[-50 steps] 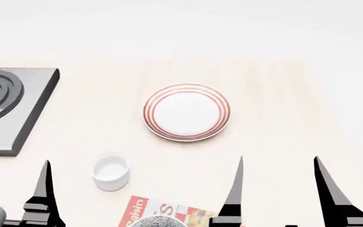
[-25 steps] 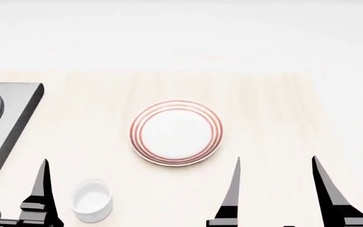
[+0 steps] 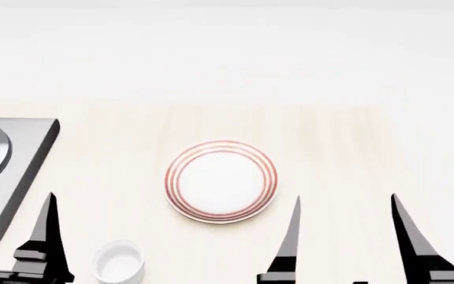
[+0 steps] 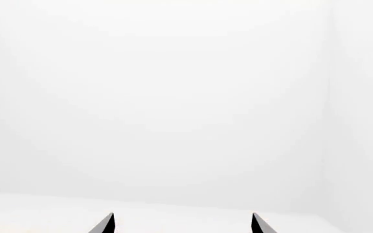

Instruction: Pick the akita bowl on the cookies box and place it on the plate.

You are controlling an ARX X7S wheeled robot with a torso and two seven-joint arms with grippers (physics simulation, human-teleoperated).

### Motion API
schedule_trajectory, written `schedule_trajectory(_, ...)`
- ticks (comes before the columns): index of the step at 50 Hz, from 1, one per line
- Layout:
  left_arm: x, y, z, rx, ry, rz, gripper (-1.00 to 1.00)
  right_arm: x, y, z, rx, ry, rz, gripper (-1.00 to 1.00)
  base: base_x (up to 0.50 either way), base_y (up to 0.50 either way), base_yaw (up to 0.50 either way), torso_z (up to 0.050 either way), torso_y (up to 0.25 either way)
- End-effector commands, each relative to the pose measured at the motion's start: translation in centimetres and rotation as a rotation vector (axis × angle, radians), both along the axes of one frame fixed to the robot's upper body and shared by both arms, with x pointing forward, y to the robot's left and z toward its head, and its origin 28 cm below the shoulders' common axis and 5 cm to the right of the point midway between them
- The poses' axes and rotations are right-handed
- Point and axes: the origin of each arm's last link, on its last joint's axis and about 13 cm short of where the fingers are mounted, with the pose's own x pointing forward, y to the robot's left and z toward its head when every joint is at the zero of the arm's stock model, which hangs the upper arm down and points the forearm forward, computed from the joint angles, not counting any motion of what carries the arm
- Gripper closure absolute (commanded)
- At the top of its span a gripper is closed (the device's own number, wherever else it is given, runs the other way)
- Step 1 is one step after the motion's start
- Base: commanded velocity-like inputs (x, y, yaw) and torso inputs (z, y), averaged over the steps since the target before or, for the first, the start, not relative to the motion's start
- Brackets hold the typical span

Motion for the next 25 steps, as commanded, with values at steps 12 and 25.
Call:
schedule_trajectory(12, -0.2, 0.0, -0.1, -0.012, 0.019, -0.022, -1.00, -0.1, -0.1, 0.0, -0.001, 0.013, 0.008, -1.00, 0.00, 0.00, 0.00, 0.050, 0.000)
schedule_trajectory(25, 0.1, 0.6, 0.6, -0.038, -0.010, -0.021, -1.00, 0.1, -0.9, 1.0, -0.001, 0.009, -0.013, -1.00, 0.00, 0.00, 0.00, 0.027, 0.000)
